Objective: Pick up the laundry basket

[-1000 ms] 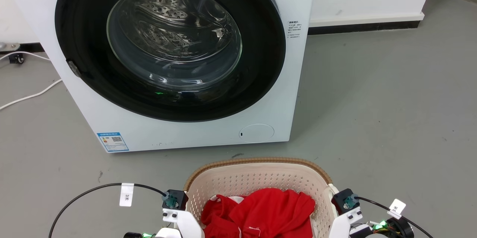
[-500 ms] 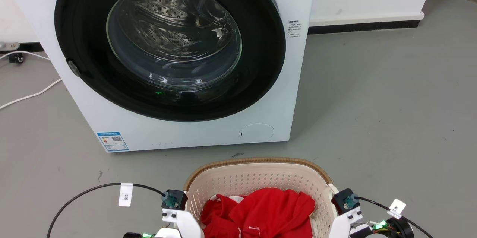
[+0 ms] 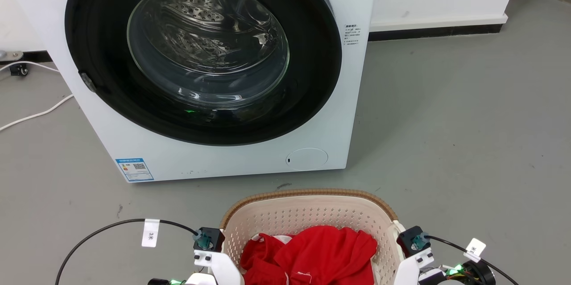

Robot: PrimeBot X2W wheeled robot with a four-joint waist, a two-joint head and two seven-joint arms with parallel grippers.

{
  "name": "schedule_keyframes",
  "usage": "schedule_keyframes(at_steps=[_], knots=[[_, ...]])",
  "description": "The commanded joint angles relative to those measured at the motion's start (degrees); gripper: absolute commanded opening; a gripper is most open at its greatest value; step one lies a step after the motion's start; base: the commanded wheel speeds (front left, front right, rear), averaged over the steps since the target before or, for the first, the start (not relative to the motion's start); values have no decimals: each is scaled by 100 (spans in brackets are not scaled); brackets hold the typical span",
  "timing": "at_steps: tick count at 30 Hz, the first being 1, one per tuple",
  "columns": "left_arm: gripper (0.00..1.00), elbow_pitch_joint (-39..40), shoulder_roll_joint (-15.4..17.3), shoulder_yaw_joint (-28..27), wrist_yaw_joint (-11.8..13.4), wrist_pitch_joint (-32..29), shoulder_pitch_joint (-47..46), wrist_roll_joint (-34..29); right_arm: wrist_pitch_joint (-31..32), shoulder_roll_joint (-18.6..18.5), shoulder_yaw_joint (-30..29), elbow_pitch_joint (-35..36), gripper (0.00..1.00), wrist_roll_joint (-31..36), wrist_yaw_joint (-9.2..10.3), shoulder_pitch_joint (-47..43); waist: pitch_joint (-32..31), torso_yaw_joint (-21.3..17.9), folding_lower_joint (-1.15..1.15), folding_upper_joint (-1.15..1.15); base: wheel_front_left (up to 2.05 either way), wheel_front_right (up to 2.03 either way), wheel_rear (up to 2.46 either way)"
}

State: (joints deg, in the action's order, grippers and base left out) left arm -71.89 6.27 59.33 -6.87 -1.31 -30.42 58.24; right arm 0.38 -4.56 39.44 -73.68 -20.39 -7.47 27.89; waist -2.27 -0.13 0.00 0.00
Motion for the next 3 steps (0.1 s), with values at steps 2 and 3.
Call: schedule_keyframes(at_steps=[2, 3], knots=[[0, 31, 52, 34, -106, 85, -139, 31, 34, -113, 61, -28, 0, 24, -4, -31, -3, -3, 0, 0, 0, 0, 0], [0, 30, 55, 44, -106, 86, -139, 38, 36, -112, 63, -28, 0, 25, -4, -32, -2, -4, 0, 0, 0, 0, 0]])
